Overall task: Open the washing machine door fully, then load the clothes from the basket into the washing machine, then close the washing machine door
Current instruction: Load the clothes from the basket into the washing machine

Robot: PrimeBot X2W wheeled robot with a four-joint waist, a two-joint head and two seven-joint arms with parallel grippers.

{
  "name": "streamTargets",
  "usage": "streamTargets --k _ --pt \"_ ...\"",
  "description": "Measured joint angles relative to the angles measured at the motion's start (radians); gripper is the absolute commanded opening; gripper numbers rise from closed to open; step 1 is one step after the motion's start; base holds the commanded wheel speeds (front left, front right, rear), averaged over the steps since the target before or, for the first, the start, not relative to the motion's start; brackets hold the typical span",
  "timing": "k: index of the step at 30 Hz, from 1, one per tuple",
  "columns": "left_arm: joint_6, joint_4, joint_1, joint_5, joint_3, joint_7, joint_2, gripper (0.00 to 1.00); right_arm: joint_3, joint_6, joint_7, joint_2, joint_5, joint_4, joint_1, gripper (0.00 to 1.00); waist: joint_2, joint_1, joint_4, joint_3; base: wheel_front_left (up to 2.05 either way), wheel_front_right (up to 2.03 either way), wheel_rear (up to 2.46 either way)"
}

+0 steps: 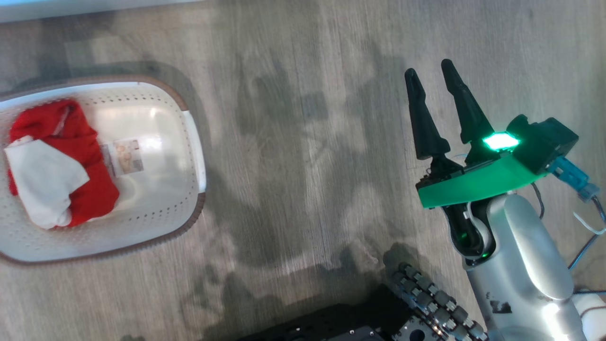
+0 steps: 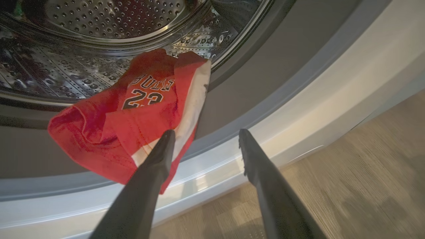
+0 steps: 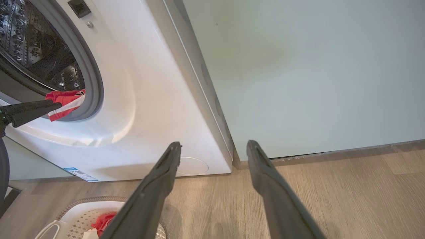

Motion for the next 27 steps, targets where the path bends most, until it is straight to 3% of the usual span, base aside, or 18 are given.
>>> streamTargets --k 4,9,27 --pt "0.0 0.007 -0.104 -0.046 -0.048 0.102 0.07 1.0 0.009 0.0 0.0 0.0 0.016 -0.001 -0.001 1.0 0.0 0.0 -0.019 0.016 0.0 0.0 0.0" --pt "0.0 0.033 -0.149 -0.098 -0.138 0.184 0.115 1.0 0.026 0.0 0.0 0.0 0.031 -0.003 -0.002 1.0 0.0 0.0 -0.041 0.03 0.0 0.0 0.0" --pt "0.0 0.214 -0.316 -0.09 -0.238 0.188 0.14 1.0 0.058 0.0 0.0 0.0 0.057 -0.009 -0.02 1.0 0.0 0.0 -0.077 0.064 0.0 0.0 0.0"
